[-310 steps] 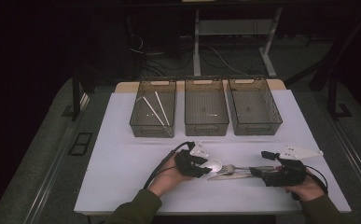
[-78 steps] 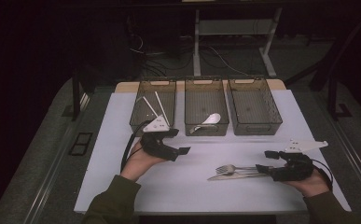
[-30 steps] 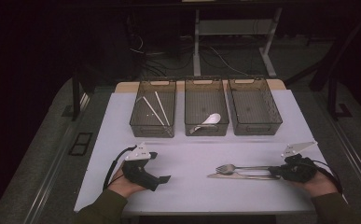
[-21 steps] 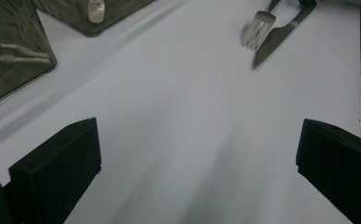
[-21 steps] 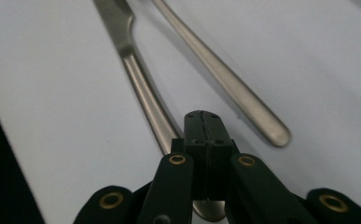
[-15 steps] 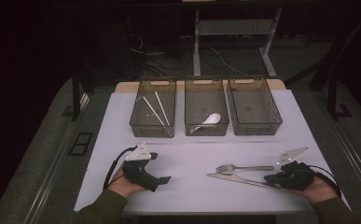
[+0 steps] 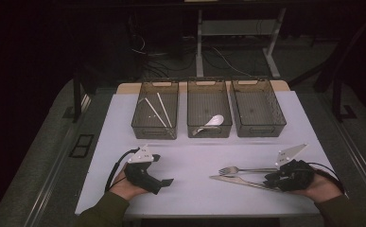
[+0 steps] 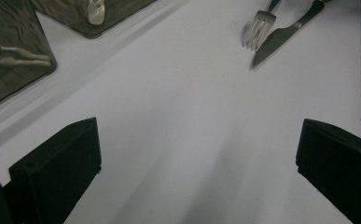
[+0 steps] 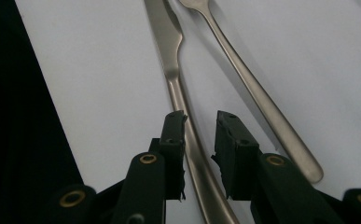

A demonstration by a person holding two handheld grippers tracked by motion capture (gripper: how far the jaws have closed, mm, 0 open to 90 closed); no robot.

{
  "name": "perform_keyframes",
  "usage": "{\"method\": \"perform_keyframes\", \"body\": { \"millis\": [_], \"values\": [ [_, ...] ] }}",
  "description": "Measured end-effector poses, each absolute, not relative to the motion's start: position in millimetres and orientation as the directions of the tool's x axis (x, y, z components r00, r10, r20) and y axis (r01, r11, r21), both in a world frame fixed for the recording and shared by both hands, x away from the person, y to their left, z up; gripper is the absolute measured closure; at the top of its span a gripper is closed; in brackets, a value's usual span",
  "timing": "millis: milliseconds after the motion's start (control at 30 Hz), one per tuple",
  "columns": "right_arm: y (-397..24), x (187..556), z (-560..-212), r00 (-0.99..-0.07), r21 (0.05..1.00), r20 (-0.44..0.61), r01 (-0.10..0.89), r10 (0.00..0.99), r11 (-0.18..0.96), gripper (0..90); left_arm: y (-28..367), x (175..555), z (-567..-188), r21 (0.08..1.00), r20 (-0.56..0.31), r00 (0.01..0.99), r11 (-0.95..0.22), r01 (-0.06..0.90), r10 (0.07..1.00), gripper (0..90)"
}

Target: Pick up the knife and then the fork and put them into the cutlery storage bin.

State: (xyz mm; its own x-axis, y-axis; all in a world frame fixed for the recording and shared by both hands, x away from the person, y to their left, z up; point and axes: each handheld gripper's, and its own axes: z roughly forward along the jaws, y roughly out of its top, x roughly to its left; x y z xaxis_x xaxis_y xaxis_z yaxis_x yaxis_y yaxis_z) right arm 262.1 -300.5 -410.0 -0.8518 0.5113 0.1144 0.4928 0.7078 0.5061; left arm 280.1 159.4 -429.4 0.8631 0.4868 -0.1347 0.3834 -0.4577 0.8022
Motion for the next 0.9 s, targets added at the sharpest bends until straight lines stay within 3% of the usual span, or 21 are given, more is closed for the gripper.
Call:
{"method": "perform_keyframes", "body": {
  "millis": [400,900],
  "values": [
    [-260,272,-411,-0.923,0.376,0.035,0.368,0.384,0.850,72.7,158,280,-430,0.805,-0.134,0.866,-0.456,0.378,0.481,0.0],
    [-230,278,-418,-0.954,0.234,-0.036,0.281,0.298,0.931,76.9,157,280,-430,0.806,-0.135,0.873,-0.461,0.372,0.469,0.0]
  ]
}}
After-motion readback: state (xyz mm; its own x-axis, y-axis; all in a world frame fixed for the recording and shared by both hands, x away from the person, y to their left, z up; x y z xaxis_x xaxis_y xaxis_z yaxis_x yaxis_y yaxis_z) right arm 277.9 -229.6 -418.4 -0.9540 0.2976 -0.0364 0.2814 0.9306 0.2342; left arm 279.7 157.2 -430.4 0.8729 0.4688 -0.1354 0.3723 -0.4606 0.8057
